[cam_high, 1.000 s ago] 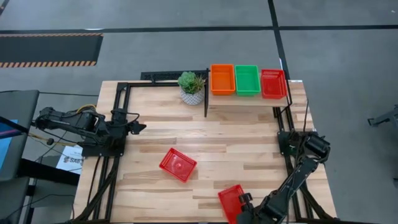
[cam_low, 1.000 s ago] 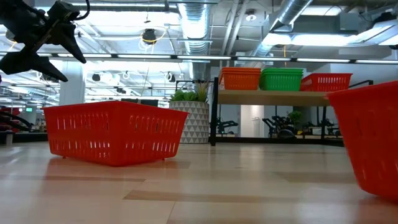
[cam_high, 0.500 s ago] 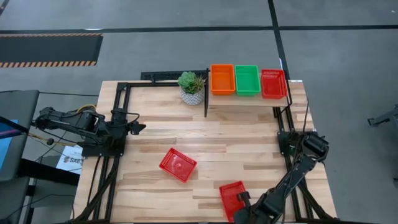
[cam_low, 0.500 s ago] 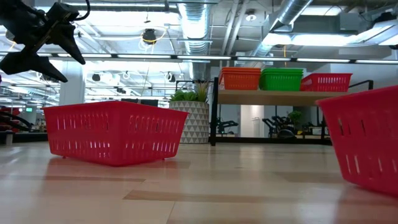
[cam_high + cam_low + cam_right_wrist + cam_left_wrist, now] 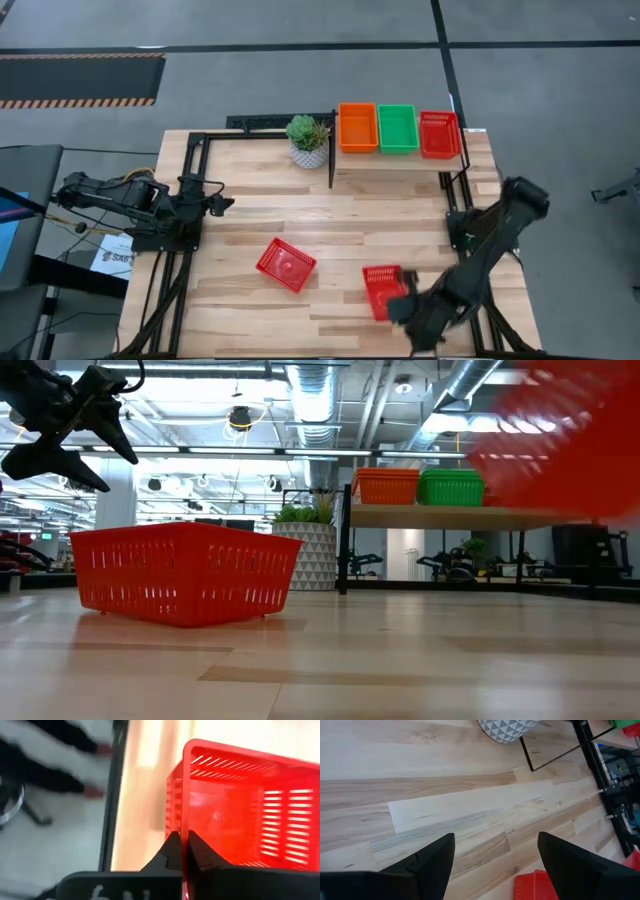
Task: Stack baskets on shelf by color
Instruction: Stack the bottom red bin on the red bin on the shelf
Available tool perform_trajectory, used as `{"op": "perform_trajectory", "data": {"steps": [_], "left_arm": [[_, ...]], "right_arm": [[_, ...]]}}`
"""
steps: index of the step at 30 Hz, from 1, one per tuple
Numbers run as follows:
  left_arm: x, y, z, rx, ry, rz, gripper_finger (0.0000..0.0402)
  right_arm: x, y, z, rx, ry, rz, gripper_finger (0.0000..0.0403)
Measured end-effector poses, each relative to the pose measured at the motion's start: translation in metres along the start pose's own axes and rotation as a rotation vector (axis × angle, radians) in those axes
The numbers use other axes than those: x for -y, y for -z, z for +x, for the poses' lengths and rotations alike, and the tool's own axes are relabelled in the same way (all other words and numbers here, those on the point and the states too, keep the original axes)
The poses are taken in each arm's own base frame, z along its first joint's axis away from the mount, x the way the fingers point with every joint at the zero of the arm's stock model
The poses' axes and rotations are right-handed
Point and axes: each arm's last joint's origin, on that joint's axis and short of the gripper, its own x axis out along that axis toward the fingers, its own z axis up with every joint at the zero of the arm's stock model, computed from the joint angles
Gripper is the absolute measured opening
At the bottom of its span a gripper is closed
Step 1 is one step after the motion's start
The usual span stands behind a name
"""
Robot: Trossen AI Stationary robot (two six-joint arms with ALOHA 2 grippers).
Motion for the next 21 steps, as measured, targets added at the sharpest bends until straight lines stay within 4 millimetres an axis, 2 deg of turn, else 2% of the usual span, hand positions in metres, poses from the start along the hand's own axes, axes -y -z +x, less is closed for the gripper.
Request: {"op": "perform_trajectory", "data": {"steps": [5,10,16,21], "left_arm": [[0.0,0.0,0.0,0.001,0.0,0.0,0.0274],[0.0,0.0,0.0,0.007,-0.001,-0.001,0.0274],[0.0,0.0,0.0,0.007,-0.001,-0.001,0.0274],[0.0,0.0,0.0,0.007,-0.001,-0.006,0.0274]], "right_arm": [[0.047,-0.005,-0.071,0.235,0.117,0.06,0.0002],[0.098,0.0,-0.126,0.423,0.317,0.016,0.0001],[0.153,0.013,-0.172,0.488,0.594,-0.11,0.0001],[0.188,0.031,-0.197,0.415,0.79,-0.159,0.0001]]}}
